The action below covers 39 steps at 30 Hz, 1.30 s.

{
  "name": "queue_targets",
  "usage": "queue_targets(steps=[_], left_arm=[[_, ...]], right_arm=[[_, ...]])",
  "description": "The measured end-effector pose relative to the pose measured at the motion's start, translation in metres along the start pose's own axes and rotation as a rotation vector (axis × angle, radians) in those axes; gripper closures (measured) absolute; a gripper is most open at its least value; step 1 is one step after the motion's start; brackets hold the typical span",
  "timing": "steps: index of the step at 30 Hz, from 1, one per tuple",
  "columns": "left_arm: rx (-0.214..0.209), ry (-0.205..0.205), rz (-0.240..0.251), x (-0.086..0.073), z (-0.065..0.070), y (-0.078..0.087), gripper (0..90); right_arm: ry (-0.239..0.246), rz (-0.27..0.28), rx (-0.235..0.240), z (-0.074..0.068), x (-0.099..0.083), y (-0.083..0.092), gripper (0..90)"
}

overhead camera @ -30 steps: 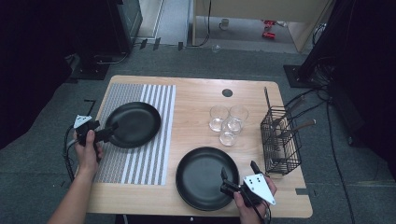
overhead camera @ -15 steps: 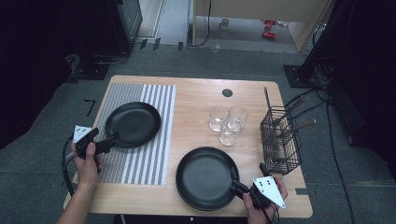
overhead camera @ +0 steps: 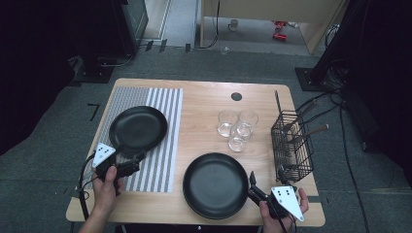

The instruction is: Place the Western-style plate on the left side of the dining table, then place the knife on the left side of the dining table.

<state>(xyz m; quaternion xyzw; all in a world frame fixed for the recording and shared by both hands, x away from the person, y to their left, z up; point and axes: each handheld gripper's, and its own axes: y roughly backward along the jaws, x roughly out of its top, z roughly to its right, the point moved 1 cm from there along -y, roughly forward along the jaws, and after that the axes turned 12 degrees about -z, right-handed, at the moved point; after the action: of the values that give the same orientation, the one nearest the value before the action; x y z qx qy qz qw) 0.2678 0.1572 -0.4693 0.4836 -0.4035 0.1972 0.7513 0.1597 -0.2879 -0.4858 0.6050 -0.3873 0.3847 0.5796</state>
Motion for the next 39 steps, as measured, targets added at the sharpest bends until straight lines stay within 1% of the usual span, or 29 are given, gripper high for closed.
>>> queue_targets(steps=[2, 3, 5, 8, 9, 11, 12, 14, 15, 17, 19, 21, 23, 25, 26, 27, 29, 30, 31, 32, 34, 35, 36, 37, 39], left_arm=[[-0.036, -0.004, -0.007, -0.004, 0.01, 0.002, 11.5], [-0.054, -0.012, -0.023, -0.008, 0.017, 0.003, 11.5], [-0.067, -0.026, -0.042, -0.011, 0.025, 0.003, 11.5], [-0.102, -0.029, -0.056, -0.018, 0.035, 0.006, 11.6], [-0.105, -0.042, -0.06, -0.021, 0.038, 0.008, 11.6], [-0.095, -0.074, -0.065, -0.026, 0.043, 0.008, 11.6], [-0.091, -0.084, -0.07, -0.028, 0.045, 0.008, 11.6], [-0.09, -0.109, -0.086, -0.031, 0.047, 0.004, 11.6], [-0.099, -0.107, -0.091, -0.032, 0.047, 0.003, 11.6], [-0.101, -0.108, -0.102, -0.034, 0.047, 0.0, 11.6], [-0.1, -0.114, -0.115, -0.036, 0.048, -0.004, 11.7], [-0.106, -0.114, -0.121, -0.037, 0.049, -0.007, 11.7], [-0.106, -0.124, -0.124, -0.037, 0.05, -0.008, 11.8], [-0.112, -0.129, -0.125, -0.038, 0.051, -0.009, 12.2], [-0.114, -0.13, -0.126, -0.038, 0.052, -0.009, 12.2], [-0.116, -0.131, -0.128, -0.038, 0.052, -0.009, 12.3], [-0.116, -0.134, -0.129, -0.038, 0.052, -0.009, 12.3], [-0.116, -0.132, -0.129, -0.038, 0.053, -0.009, 12.4], [-0.117, -0.131, -0.128, -0.038, 0.053, -0.009, 12.5], [-0.118, -0.132, -0.127, -0.038, 0.053, -0.009, 12.7], [-0.118, -0.138, -0.126, -0.038, 0.054, -0.009, 13.0], [-0.119, -0.143, -0.126, -0.038, 0.055, -0.009, 13.0], [-0.119, -0.144, -0.127, -0.038, 0.055, -0.009, 13.0], [-0.119, -0.144, -0.127, -0.038, 0.055, -0.009, 13.0], [-0.124, -0.142, -0.125, -0.038, 0.055, -0.009, 13.2]], right_arm=[[0.009, 0.02, -0.018, 0.002, 0.001, 0.002, 10.7], [0.019, 0.029, -0.021, 0.003, 0.002, 0.002, 11.6], [0.032, 0.043, -0.04, 0.005, 0.003, 0.004, 12.7], [0.044, 0.059, -0.036, 0.009, 0.005, 0.007, 13.6], [0.047, 0.069, -0.031, 0.011, 0.005, 0.009, 13.8], [0.068, 0.076, -0.028, 0.015, 0.007, 0.011, 13.8], [0.084, 0.081, -0.039, 0.016, 0.008, 0.011, 14.5], [0.098, 0.095, -0.051, 0.019, 0.009, 0.013, 16.4], [0.094, 0.103, -0.046, 0.02, 0.009, 0.015, 17.3], [0.102, 0.121, -0.008, 0.023, 0.01, 0.019, 16.5], [0.107, 0.117, -0.014, 0.023, 0.009, 0.019, 16.9], [0.1, 0.112, -0.025, 0.026, 0.009, 0.019, 18.3], [0.097, 0.12, -0.059, 0.028, 0.009, 0.02, 21.1], [0.114, 0.123, -0.09, 0.03, 0.009, 0.02, 21.5], [0.133, 0.123, -0.117, 0.031, 0.01, 0.019, 22.0], [0.136, 0.118, -0.127, 0.031, 0.01, 0.019, 22.4], [0.142, 0.118, -0.151, 0.033, 0.011, 0.017, 25.9], [0.146, 0.126, -0.155, 0.032, 0.012, 0.017, 28.5], [0.156, 0.129, -0.141, 0.032, 0.013, 0.017, 30.0], [0.172, 0.134, -0.141, 0.031, 0.015, 0.017, 33.8], [0.202, 0.143, -0.154, 0.029, 0.017, 0.017, 36.6], [0.208, 0.142, -0.167, 0.028, 0.018, 0.016, 39.1], [0.209, 0.138, -0.192, 0.028, 0.019, 0.015, 42.6], [0.205, 0.135, -0.199, 0.029, 0.02, 0.015, 43.8], [0.184, 0.139, -0.181, 0.032, 0.022, 0.014, 50.5]])
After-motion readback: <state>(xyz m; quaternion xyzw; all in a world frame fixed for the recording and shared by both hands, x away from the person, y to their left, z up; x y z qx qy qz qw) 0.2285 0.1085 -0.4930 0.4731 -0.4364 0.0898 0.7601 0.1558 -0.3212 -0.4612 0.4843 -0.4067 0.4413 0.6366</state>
